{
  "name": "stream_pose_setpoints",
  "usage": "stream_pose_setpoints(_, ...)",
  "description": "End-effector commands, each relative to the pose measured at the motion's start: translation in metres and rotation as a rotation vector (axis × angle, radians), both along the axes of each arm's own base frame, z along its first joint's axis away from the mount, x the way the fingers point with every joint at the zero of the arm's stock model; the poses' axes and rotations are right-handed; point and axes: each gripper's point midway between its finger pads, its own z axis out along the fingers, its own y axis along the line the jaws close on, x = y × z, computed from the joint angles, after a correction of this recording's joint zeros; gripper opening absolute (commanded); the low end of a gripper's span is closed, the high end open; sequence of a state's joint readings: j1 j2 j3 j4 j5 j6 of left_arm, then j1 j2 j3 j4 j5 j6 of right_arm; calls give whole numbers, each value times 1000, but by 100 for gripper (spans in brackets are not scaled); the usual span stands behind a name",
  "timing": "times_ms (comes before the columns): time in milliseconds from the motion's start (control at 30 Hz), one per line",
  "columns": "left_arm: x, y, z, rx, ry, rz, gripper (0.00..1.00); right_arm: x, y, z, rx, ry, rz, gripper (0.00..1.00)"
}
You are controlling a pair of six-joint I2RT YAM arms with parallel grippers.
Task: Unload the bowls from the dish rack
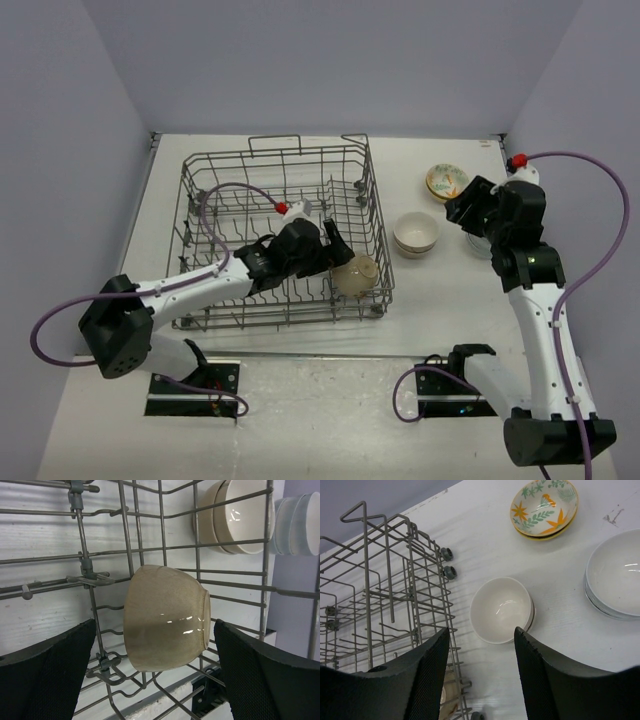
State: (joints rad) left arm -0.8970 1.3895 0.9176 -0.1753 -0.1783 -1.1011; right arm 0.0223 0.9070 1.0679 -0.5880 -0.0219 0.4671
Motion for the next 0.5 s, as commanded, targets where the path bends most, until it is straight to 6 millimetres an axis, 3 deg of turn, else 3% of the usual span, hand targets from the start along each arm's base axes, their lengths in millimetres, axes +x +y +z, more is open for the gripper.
stream_pose_setpoints(0, -1, -11, -8, -44, 40, -3, 100, -4, 3, 18, -15, -40, 31, 56)
stream_pose_setpoints(100, -2, -10, -17, -36, 59, 5, 100, -5, 3, 20, -20, -48, 33, 56)
stream_pose_setpoints(467, -7, -37, -9, -144, 52, -96, 100, 1, 6, 11, -20, -23, 57, 56)
